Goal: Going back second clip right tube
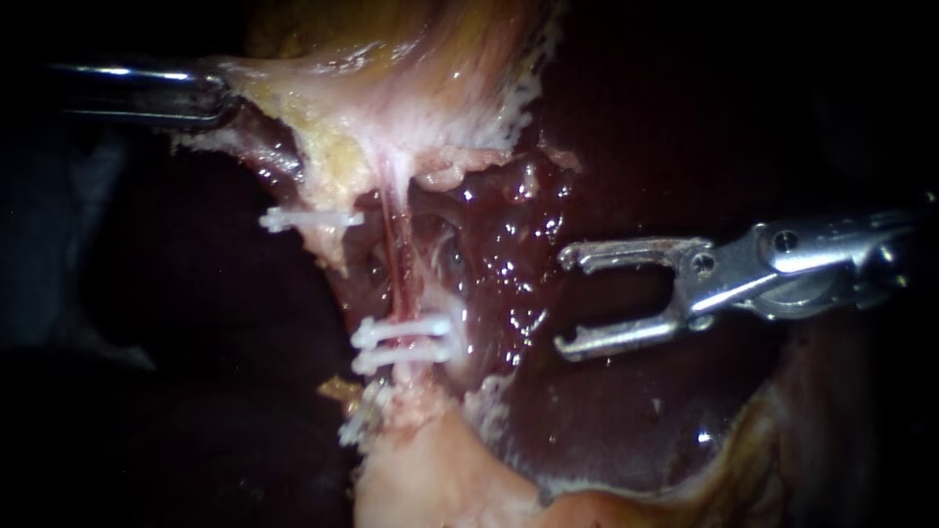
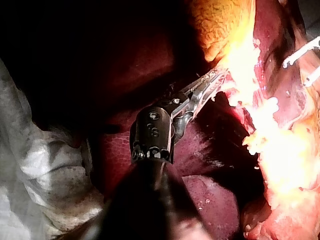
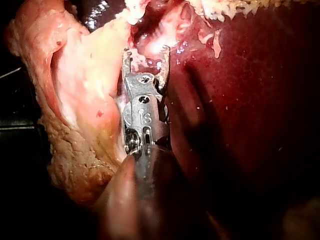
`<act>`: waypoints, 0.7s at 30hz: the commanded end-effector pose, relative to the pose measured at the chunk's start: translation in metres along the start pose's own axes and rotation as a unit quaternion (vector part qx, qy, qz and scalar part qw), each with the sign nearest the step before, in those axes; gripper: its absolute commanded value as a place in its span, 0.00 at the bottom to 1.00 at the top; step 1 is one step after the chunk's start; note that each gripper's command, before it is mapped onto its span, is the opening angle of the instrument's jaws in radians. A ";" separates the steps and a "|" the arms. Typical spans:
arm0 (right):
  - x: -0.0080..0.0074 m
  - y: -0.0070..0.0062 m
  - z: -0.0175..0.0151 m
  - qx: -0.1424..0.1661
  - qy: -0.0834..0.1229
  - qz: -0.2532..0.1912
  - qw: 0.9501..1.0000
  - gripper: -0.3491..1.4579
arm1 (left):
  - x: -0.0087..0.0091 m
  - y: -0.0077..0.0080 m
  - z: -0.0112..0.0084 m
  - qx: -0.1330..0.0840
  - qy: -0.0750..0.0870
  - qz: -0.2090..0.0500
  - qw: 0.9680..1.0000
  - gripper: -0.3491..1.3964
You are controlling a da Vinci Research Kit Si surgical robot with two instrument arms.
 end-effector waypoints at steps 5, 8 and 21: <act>0.0000 -0.0001 0.0000 0.000 0.000 -0.001 1.000 0.47 | -0.0004 0.0000 0.0011 0.004 0.002 0.001 1.000 0.00; 0.0000 -0.0001 0.0000 0.000 0.000 -0.001 1.000 0.47 | -0.0008 -0.0001 0.0020 0.007 0.003 0.002 1.000 0.00; 0.0000 -0.0001 0.0000 0.000 -0.001 -0.004 1.000 0.47 | -0.0026 -0.0006 0.0052 0.003 0.003 0.008 1.000 0.00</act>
